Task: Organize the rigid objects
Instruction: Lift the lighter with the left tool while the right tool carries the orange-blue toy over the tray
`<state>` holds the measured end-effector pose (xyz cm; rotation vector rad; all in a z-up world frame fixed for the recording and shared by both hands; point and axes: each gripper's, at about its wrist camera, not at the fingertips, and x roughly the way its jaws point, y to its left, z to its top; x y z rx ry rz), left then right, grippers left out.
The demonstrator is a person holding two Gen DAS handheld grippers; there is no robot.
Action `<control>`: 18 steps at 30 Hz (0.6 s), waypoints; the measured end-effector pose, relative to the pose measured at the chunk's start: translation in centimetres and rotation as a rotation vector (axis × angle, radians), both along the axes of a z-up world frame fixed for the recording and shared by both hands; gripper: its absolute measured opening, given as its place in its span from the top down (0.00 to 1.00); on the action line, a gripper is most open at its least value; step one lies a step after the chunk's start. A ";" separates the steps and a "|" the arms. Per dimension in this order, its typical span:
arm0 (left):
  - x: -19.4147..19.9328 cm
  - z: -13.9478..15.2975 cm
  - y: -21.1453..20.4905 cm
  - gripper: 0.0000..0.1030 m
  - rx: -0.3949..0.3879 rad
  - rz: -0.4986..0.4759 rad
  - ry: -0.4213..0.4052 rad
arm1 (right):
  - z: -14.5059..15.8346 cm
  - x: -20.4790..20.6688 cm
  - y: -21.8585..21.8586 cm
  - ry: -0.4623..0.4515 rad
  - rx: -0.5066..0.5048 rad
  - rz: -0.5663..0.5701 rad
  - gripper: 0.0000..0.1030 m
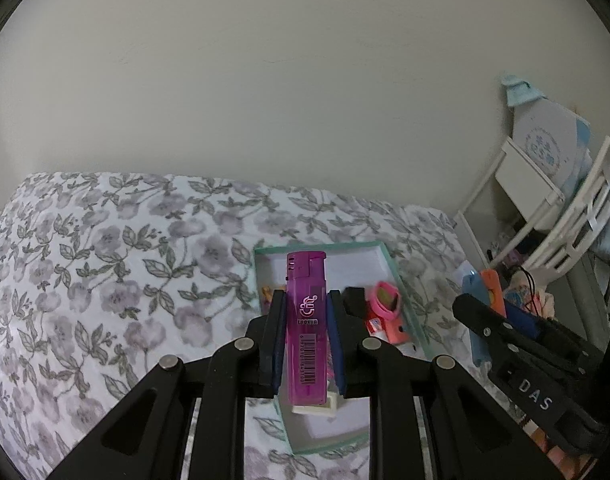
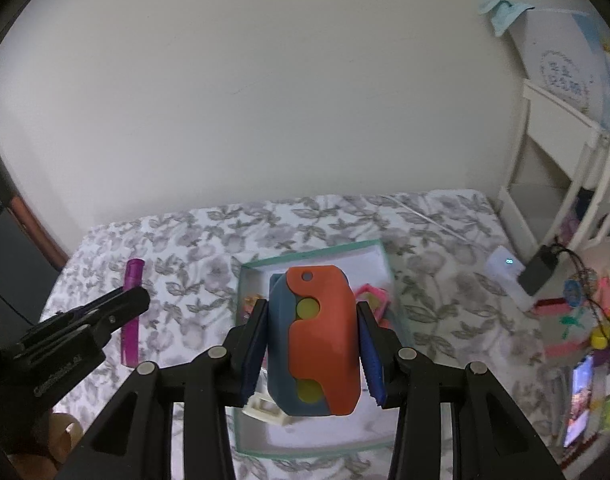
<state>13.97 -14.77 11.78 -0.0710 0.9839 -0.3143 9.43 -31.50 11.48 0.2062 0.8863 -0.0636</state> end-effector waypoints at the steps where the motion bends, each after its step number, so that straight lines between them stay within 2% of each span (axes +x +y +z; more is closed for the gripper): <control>1: -0.3 -0.2 -0.4 0.80 0.000 -0.008 0.005 | 0.0 -0.1 -0.2 0.005 -0.006 -0.004 0.57; 10: -1.5 -1.9 -2.9 0.80 0.029 -0.060 0.050 | -1.9 -0.6 -2.2 0.065 -0.014 -0.029 0.57; 13: -1.6 -3.0 -3.6 0.80 0.042 -0.077 0.074 | -3.4 -0.3 -2.7 0.110 -0.020 -0.034 0.57; 18: -1.3 -6.5 -4.8 0.80 0.056 -0.097 0.168 | -7.3 0.4 -3.5 0.217 -0.009 -0.043 0.57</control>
